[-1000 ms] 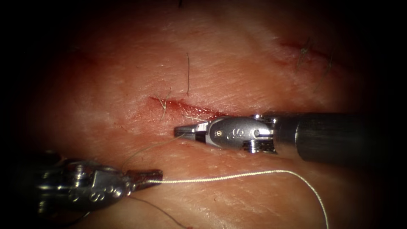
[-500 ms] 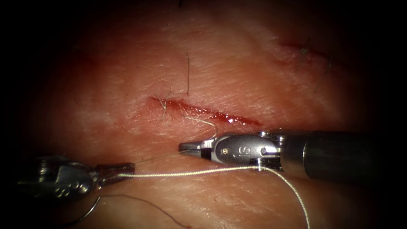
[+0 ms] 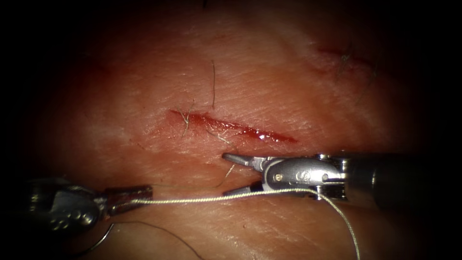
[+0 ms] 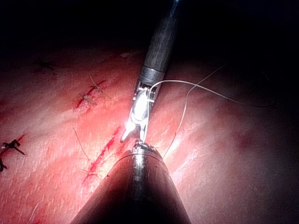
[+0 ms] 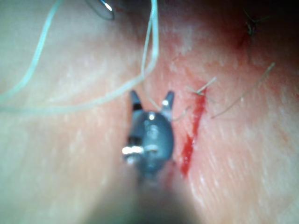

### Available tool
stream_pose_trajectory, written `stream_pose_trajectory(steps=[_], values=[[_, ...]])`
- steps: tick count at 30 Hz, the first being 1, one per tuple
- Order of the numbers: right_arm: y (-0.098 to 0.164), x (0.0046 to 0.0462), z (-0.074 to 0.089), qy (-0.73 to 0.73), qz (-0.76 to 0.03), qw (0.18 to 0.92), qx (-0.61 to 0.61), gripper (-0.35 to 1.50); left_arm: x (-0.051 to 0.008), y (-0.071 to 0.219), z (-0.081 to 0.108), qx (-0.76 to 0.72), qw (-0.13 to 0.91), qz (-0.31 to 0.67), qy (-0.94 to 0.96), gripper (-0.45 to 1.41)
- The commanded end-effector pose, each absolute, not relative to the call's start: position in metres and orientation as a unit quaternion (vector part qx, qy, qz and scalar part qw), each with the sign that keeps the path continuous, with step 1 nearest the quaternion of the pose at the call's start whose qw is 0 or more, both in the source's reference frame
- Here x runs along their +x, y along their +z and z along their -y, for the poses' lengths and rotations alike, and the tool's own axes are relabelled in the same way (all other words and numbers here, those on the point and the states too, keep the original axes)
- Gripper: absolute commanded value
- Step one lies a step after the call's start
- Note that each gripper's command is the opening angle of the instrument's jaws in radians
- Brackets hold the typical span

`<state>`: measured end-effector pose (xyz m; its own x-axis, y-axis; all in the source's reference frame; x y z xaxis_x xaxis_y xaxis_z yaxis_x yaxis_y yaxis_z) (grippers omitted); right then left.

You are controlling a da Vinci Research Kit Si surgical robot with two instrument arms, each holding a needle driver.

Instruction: Wound Closure

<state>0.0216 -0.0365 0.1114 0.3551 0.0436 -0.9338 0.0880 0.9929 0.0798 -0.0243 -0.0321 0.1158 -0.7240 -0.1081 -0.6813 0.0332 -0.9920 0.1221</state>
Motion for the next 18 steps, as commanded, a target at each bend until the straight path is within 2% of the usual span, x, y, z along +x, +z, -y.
stream_pose_trajectory(steps=[1,4,8,10,11,12,13,14,18], values=[[0.1115,0.0212,0.0364,-0.010,-0.567,0.821,0.059,1.33,-0.0249,0.1165,0.0323,0.370,0.040,0.049,-0.927,-0.45],[0.1108,0.0199,0.0360,0.001,-0.559,0.828,0.057,1.47,-0.0250,0.1166,0.0321,0.374,0.043,0.048,-0.925,-0.45],[0.1104,0.0186,0.0351,-0.014,-0.558,0.825,0.086,1.43,-0.0251,0.1171,0.0315,0.378,0.045,0.046,-0.924,-0.45],[0.1103,0.0183,0.0343,-0.017,-0.557,0.825,0.095,1.18,-0.0252,0.1174,0.0312,0.380,0.048,0.046,-0.923,-0.45],[0.1103,0.0184,0.0337,-0.018,-0.557,0.824,0.100,0.96,-0.0253,0.1175,0.0310,0.381,0.051,0.046,-0.922,-0.45],[0.1102,0.0186,0.0328,-0.018,-0.561,0.820,0.108,0.34,-0.0253,0.1176,0.0308,0.384,0.053,0.046,-0.921,-0.45],[0.1102,0.0188,0.0321,-0.017,-0.562,0.819,0.111,-0.16,-0.0254,0.1177,0.0306,0.388,0.053,0.045,-0.919,-0.45],[0.1103,0.0193,0.0315,-0.015,-0.561,0.820,0.111,-0.35,-0.0254,0.1178,0.0305,0.391,0.054,0.046,-0.918,-0.45],[0.1115,0.0231,0.0294,-0.007,-0.567,0.815,0.116,-0.35,-0.0257,0.1177,0.0290,0.410,0.059,0.045,-0.909,-0.45]])
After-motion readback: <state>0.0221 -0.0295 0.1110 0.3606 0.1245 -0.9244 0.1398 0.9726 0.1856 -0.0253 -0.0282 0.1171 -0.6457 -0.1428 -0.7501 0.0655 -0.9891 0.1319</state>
